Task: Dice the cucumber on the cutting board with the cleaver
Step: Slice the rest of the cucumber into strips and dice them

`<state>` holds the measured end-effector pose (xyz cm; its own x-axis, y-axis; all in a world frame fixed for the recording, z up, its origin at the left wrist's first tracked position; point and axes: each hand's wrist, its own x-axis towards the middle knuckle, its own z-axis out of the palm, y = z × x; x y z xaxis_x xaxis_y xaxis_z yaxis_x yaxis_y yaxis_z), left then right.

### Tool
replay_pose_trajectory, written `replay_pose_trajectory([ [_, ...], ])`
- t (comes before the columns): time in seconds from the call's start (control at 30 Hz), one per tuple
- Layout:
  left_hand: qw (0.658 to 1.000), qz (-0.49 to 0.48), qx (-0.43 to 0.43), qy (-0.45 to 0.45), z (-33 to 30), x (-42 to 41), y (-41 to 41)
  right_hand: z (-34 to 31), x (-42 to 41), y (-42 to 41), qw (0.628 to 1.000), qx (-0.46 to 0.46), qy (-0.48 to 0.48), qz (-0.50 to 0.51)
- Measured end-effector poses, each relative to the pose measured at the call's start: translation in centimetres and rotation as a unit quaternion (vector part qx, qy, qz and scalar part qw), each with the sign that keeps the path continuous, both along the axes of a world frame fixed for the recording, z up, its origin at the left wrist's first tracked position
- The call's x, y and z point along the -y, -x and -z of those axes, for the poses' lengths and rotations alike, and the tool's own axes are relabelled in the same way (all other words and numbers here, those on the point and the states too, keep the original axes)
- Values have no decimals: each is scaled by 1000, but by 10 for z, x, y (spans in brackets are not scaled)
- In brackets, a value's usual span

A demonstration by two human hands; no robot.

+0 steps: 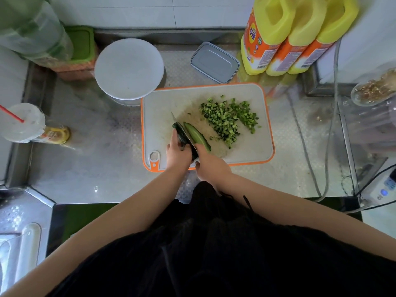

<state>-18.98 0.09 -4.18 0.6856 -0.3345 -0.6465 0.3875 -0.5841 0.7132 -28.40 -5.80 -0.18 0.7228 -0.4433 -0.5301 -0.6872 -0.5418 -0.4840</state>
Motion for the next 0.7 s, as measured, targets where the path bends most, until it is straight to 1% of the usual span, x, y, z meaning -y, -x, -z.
replay_pose_trajectory([
  [0.17, 1000, -9, -6, 3, -2, 0, 0, 3, 8, -1, 999, -35, 15, 34],
  [0.3, 1000, 5, 14, -5, -1, 0, 0, 5, 9, 1, 997, -12, -7, 73],
  [0.43, 1000, -3, 8, 9, -1, 0, 2, 2, 12, 5, 993, 14, -25, 116],
  [0.7, 999, -26, 6, 20, -1, 0, 4, -5, 17, 15, 991, 53, 12, 122],
])
